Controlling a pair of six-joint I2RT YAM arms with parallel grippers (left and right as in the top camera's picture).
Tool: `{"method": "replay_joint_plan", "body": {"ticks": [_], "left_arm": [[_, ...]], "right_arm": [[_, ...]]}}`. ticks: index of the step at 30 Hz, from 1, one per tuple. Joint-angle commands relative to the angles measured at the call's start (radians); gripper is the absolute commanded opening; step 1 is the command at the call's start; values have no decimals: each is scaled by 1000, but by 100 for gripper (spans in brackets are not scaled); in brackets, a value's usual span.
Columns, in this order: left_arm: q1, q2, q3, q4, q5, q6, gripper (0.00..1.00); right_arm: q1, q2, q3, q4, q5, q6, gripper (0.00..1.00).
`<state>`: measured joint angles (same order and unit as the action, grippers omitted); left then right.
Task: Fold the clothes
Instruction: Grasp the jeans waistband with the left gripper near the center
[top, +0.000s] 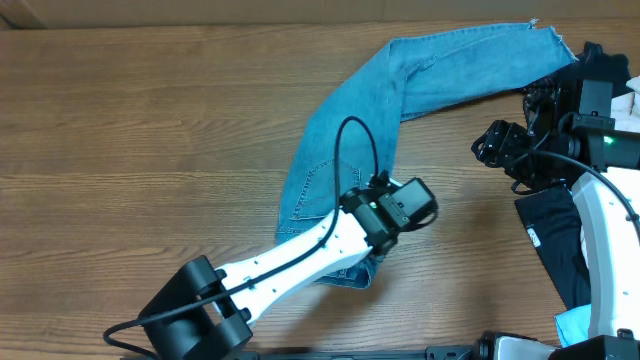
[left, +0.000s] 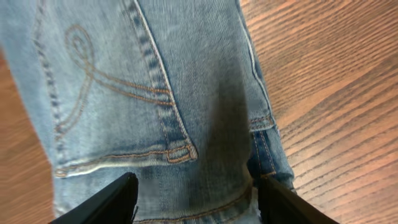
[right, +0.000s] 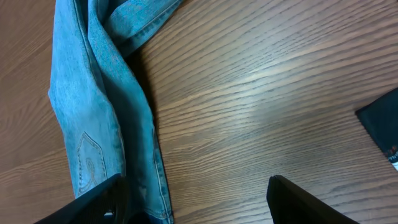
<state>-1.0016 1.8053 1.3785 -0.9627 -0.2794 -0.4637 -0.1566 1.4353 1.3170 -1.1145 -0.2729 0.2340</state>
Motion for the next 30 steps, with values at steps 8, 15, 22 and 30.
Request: {"method": "replay_joint_plan", "body": {"ticks": [8,15,22,30], "left_arm": [[-20,69,45,-38,-90,15,61],[-20,78,46,-50,-105,106,65],[-20,93,46,-61,-124,109,44],[2,92,142,-209,-158,43,4]], "right_arm": [[-2,-4,10,5,3,-7,75],[-2,-4,10,4,3,-7,75],[-2,-4,10,5,3,-7,75],[-2,-4,10,6,3,-19,75]]}}
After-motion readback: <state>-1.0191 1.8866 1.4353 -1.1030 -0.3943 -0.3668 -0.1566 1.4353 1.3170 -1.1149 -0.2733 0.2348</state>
